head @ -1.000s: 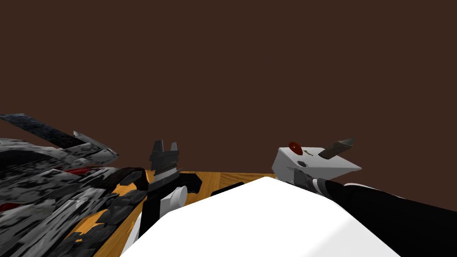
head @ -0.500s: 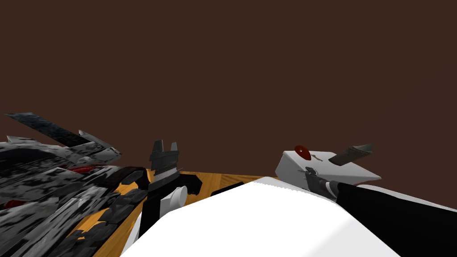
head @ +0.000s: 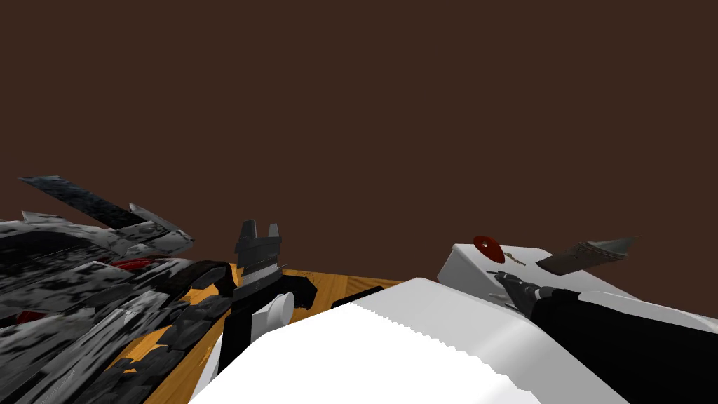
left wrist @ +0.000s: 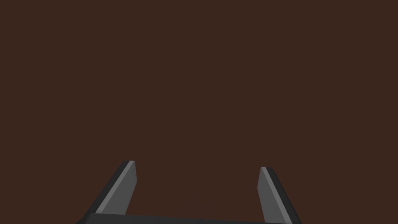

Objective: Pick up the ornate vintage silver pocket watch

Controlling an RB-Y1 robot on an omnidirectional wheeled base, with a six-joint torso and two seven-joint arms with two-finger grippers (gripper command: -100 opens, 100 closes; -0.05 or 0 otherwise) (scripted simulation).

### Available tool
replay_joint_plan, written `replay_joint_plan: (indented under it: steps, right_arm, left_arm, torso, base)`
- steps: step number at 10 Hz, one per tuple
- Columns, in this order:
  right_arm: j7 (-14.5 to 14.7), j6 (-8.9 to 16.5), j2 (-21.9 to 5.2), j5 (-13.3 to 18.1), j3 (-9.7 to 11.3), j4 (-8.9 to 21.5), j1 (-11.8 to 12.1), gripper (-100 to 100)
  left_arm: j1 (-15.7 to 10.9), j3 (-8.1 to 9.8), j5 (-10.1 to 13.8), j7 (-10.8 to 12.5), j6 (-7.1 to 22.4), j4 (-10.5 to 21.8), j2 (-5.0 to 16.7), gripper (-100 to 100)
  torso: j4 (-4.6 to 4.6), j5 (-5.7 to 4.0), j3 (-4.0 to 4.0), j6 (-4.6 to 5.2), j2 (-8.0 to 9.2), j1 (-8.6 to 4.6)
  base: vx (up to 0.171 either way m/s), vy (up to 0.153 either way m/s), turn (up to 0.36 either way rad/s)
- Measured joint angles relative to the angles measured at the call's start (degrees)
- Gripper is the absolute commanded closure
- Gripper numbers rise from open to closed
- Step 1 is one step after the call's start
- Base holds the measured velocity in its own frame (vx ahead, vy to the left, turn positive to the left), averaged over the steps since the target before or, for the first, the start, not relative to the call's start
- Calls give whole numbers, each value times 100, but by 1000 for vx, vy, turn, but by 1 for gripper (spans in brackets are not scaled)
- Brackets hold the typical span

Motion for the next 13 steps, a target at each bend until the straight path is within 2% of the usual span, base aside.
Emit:
replay_joint_plan:
  steps: [1, 2, 4, 5, 6, 9, 10, 13]
  right_arm:
    - [76, 22, -68, 85, -133, 74, 149, -100]
    - [155, 48, -127, 178, -170, 141, 240, -100]
    - [261, 84, -191, 312, -84, 330, 188, -100]
    - [272, 95, -199, 323, -78, 343, 188, 0]
    - [271, 94, -199, 322, -79, 342, 188, -100]
    - [346, 259, 34, 390, 278, 454, -72, -100]
    - [350, 281, 42, 393, 290, 452, -73, 100]
    - [351, 258, 56, 393, 317, 450, -52, 100]
  left_arm:
    - [0, 0, 0, 0, 0, 0, 0, 0]
    - [0, 0, 0, 0, 0, 0, 0, 0]
    - [0, 0, 0, 0, 0, 0, 0, 0]
    - [0, 0, 0, 0, 0, 0, 0, 0]
    - [-1, 0, 0, 0, 0, 0, 0, 0]
    - [0, 0, 0, 0, 0, 0, 0, 0]
    - [0, 0, 0, 0, 0, 0, 0, 0]
    - [-1, 0, 0, 0, 0, 0, -1, 0]
  torso:
    - [1, 1, 2, 0, 4, 3]
    - [2, 0, 4, 1, 7, 3]
    - [4, 1, 10, 1, 17, 7]
    - [5, 1, 12, 2, 21, 11]
    - [6, 2, 14, 2, 23, 14]
    - [4, -3, 10, 1, 16, -7]
    - [5, -1, 11, 2, 19, 3]
    - [9, 10, 6, -22, 5, 3]
  base:
    - [39, -30, 35]
    - [22, -19, 2]
    - [10, -14, 11]
    - [0, 0, 0]
    - [9, -23, 73]
    - [21, -45, 66]
    - [-1, -2, -20]
    - [-2, 2, -8]
